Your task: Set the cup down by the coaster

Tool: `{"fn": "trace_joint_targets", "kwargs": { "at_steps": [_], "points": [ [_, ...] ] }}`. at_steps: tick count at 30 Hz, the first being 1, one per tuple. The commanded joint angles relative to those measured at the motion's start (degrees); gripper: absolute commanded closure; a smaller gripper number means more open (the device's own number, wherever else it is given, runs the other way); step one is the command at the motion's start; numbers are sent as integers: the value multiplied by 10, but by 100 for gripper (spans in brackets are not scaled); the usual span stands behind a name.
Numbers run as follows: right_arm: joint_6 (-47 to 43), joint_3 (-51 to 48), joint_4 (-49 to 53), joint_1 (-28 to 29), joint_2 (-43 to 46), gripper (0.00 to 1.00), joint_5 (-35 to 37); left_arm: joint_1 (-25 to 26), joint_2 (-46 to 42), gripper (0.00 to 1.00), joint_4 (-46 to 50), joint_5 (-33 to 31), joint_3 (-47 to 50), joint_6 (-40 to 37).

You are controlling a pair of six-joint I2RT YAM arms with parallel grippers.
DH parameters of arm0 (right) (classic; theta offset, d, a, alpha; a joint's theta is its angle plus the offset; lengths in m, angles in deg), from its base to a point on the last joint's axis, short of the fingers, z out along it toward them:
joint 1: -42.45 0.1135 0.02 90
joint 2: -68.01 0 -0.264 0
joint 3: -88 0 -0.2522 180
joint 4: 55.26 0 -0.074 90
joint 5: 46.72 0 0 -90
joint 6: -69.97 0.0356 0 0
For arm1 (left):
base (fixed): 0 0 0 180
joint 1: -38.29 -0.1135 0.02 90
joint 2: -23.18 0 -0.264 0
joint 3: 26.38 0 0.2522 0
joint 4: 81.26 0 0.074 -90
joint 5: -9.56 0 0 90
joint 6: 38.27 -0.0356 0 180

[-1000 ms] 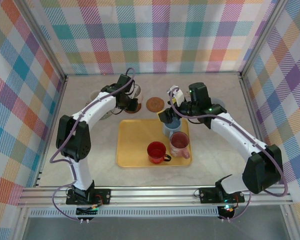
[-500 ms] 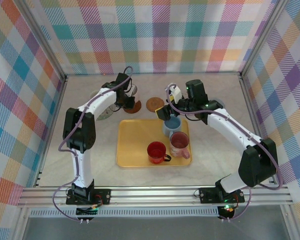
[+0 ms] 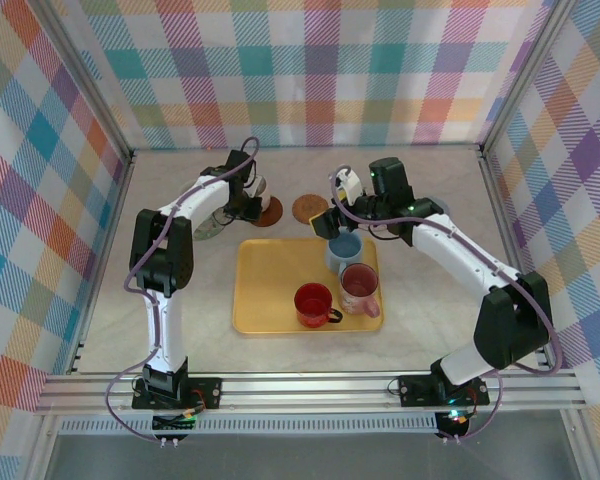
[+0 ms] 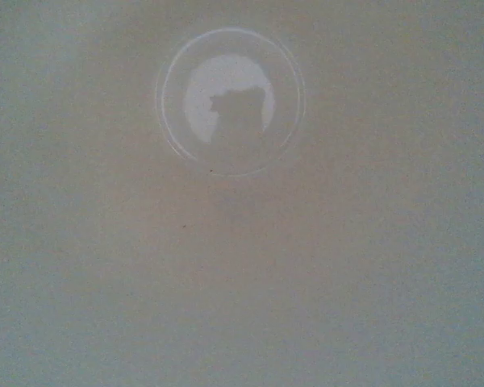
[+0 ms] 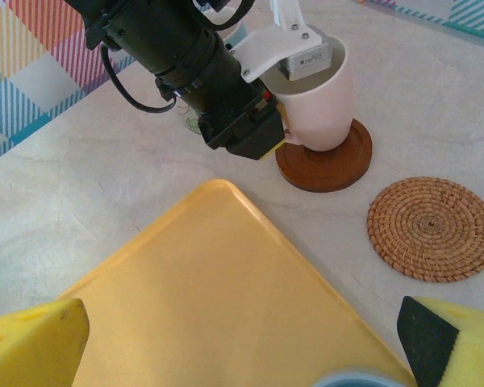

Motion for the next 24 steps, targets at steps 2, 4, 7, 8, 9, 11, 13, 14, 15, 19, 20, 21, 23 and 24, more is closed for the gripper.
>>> {"fn": "trace_joint_targets", "kwargs": {
  "at_steps": [2, 4, 7, 8, 9, 11, 13, 14, 15, 19, 20, 21, 23, 24],
  "points": [
    [5, 14, 5, 0, -6, 1, -6, -6, -8, 100, -41, 21, -1, -8],
    [5, 13, 6, 0, -6, 1, -5, -6, -8, 100, -42, 31, 1, -8],
    [5, 12, 6, 0, -6, 1, -5, -6, -8, 100, -39, 38, -1, -7],
    [5, 12, 5, 0, -6, 1, -6, -6, -8, 100, -38, 37, 0, -6],
    [6, 11, 5, 0, -6, 1, -7, -6, -7, 100, -36, 37, 1, -6],
    [7, 10, 2, 0, -7, 1, -8, -6, -6, 100, -34, 36, 3, -6],
    [7, 10, 2, 0, -8, 1, -10, -6, -5, 100, -32, 36, 6, -6],
    [7, 10, 1, 0, -8, 1, -10, -6, -5, 100, -32, 35, 7, -5],
    [7, 9, 0, 0, -8, 1, -11, -6, -5, 100, -32, 33, 10, -5],
    [7, 5, -8, 0, -9, 1, -16, -5, -5, 100, -35, 31, 17, -3],
    [7, 4, -9, 0, -9, 1, -16, -5, -5, 100, -37, 33, 19, -3],
    [7, 4, -9, 0, -8, 1, -16, -5, -6, 100, -38, 33, 20, -3],
    [7, 3, -9, 0, -7, 1, -16, -5, -6, 97, -38, 30, 21, -2],
    [7, 1, -9, 0, -6, 1, -16, -5, -5, 95, -38, 30, 21, -1]
  ]
}}
